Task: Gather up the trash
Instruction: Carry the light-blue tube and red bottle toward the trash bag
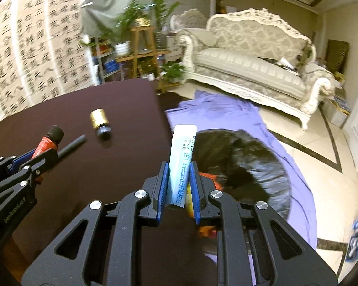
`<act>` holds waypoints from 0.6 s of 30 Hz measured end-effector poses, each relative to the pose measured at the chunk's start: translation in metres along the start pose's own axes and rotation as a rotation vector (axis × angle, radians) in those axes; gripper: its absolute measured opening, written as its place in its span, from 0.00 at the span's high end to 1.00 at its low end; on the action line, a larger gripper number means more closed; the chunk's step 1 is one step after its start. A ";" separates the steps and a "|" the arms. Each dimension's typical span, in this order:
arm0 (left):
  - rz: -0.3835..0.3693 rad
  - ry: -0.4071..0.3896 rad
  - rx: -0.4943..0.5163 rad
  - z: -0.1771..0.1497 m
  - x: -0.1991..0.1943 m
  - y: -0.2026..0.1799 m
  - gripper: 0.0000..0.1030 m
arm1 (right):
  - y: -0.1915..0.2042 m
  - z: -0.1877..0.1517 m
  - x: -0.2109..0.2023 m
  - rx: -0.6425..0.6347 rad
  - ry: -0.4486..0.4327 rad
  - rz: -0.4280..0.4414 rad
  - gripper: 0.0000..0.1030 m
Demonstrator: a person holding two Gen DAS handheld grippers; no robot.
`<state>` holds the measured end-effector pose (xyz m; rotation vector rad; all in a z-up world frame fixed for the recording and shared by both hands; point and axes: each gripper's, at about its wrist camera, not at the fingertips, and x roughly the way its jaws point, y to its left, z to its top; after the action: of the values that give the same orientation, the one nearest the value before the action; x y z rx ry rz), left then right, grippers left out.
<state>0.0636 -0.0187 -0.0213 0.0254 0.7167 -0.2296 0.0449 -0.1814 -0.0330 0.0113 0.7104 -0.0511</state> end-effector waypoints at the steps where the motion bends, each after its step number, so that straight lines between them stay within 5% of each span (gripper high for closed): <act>1: -0.013 -0.001 0.006 0.003 0.002 -0.006 0.76 | -0.009 0.001 0.000 0.012 -0.003 -0.015 0.83; 18: -0.087 0.011 0.121 0.026 0.055 -0.085 0.76 | -0.083 -0.001 0.024 0.121 -0.004 -0.091 0.82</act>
<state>0.1018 -0.1154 -0.0332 0.1112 0.7150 -0.3564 0.0585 -0.2654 -0.0490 0.0944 0.7029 -0.1809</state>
